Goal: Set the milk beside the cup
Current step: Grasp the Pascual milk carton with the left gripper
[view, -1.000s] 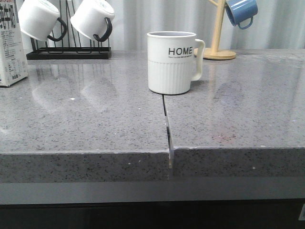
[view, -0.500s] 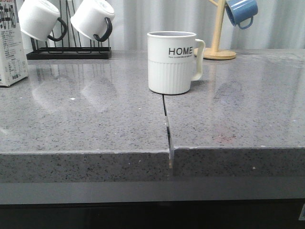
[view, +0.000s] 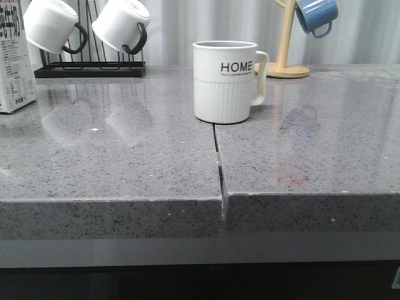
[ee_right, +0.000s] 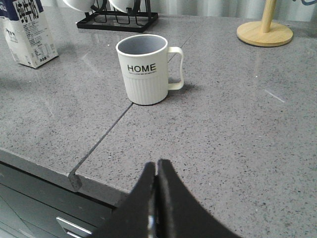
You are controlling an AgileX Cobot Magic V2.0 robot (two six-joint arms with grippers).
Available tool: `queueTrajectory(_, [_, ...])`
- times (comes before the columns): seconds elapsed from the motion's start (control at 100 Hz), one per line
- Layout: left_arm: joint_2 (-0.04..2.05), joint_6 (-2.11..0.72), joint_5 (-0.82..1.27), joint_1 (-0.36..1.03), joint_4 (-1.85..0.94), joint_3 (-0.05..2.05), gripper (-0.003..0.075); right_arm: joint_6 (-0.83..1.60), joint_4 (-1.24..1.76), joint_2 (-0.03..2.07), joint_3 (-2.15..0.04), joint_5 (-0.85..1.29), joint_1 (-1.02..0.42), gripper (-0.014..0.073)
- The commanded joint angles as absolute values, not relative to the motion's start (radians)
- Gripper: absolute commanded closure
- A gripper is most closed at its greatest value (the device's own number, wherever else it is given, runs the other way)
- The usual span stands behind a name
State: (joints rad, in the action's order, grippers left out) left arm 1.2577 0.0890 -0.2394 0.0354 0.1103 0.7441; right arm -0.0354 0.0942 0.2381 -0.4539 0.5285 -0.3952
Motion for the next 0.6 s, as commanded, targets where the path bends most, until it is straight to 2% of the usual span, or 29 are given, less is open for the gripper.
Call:
queueTrajectory(0.0, [1.279,0.099,-0.335,0.038,0.098,0.810,0.0050,-0.035,0.088,0.246,-0.478,0.453,-0.396,0.0631])
queueTrajectory(0.51, [1.474,0.157,-0.484,0.038,0.097,0.943,0.0051,-0.035,0.088,0.246,-0.478,0.453,-0.396,0.0631])
queueTrajectory(0.59, [1.487,0.209,-0.498,0.038,0.094,0.943,0.0097,-0.035,0.088,0.246,-0.478,0.453,-0.396,0.0631])
